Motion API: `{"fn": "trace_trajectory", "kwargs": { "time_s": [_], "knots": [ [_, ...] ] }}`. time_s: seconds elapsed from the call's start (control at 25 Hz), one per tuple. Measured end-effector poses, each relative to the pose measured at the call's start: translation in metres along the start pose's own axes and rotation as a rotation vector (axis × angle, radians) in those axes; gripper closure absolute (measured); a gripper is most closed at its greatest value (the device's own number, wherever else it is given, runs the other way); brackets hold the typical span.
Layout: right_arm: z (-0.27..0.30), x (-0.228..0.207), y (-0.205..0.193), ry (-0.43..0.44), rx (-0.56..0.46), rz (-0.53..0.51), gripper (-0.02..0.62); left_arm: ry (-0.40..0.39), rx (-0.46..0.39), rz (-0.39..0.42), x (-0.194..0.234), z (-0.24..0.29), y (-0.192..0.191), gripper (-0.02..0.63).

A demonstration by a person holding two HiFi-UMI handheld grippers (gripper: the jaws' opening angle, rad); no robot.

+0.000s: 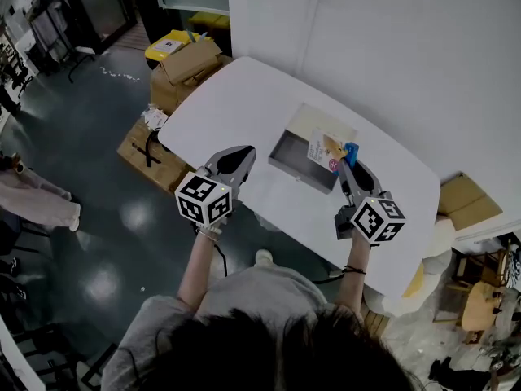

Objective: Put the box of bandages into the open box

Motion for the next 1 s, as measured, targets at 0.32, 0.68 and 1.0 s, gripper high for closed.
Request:
{"fn": "trace_trajectory", "kwargs": {
  "time_s": [0.32,0.68,1.0],
  "knots": [
    [0.027,-0.018,-0.006,0.012,0.006,0.030,0.489,-0.015,0.025,0.002,0.016,0.035,0.000,0.612],
    [0.058,-0.027,-0.022,-0.012,0.059,0.074,0.489,-0.075,0.115,-0.023,0.037,0.080,-0.012,0.612],
    [0.083,-0.027,-0.041,-0.080,0.105,0.157,0.489,-0.173,0.241,-0.050,0.061,0.110,-0.024,0.612]
  ]
}}
Point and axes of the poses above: the fingertips, and each gripper's own axes: z forward along the fingers, x to its left, y out of its top, the point moved 1 cm from there along -z, backward along the fingers, and after that the axes turned 12 degrees about -z, right-handed, at the moved point
